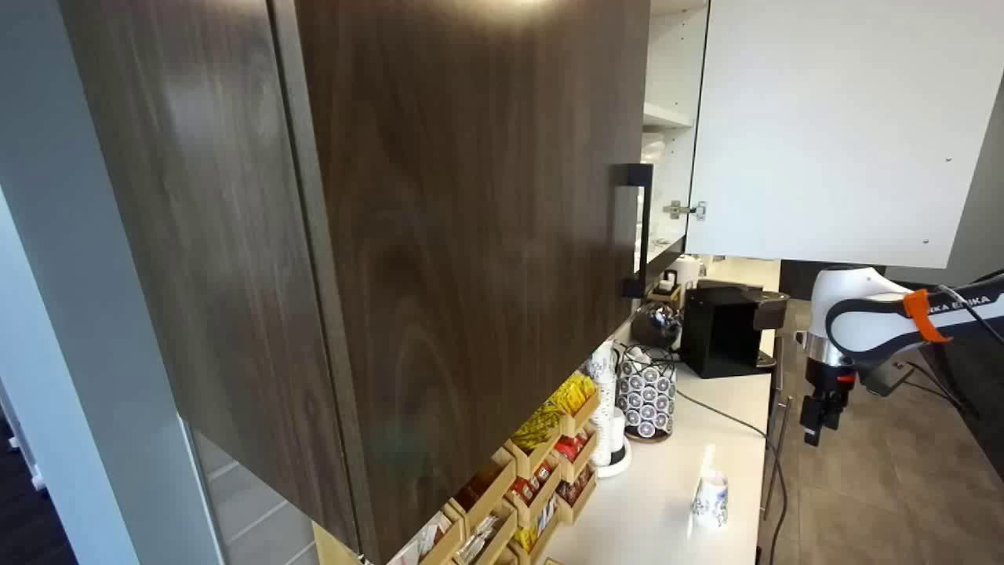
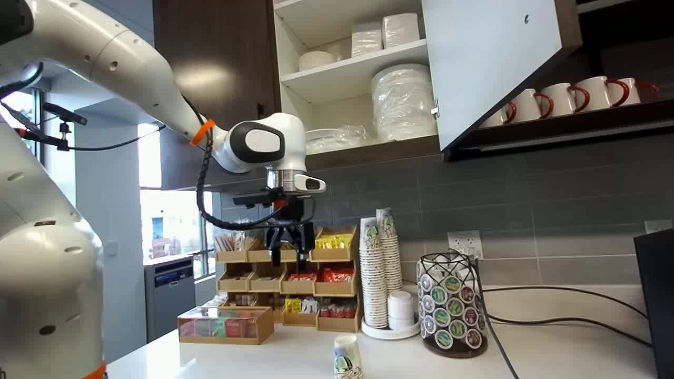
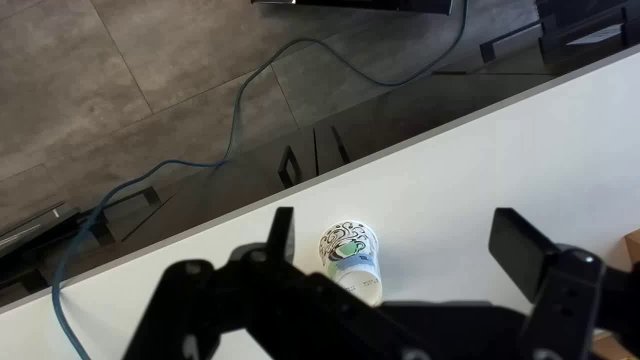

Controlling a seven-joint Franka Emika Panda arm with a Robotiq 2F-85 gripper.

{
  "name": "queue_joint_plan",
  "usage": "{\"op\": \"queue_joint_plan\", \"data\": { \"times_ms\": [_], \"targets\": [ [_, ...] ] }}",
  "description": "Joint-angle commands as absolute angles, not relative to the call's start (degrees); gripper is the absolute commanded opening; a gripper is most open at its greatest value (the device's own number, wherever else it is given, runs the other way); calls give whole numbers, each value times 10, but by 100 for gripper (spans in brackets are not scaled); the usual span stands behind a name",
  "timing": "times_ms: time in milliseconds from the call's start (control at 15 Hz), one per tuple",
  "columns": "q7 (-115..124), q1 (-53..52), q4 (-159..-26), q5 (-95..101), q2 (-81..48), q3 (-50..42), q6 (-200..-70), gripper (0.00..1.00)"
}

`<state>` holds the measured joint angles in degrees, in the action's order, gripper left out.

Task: Pick up the paper cup and place it the right way up in the bottom shelf of the open cabinet

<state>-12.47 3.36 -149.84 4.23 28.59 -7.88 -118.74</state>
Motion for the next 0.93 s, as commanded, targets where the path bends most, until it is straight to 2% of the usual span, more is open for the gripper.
{"op": "queue_joint_plan", "data": {
  "times_ms": [0,600,867],
  "targets": [
    [-126,36,-1498,41,286,-76,-1186,100],
    [-126,36,-1498,41,286,-76,-1186,100],
    [-204,13,-1400,26,175,-93,-1159,100]
  ]
}}
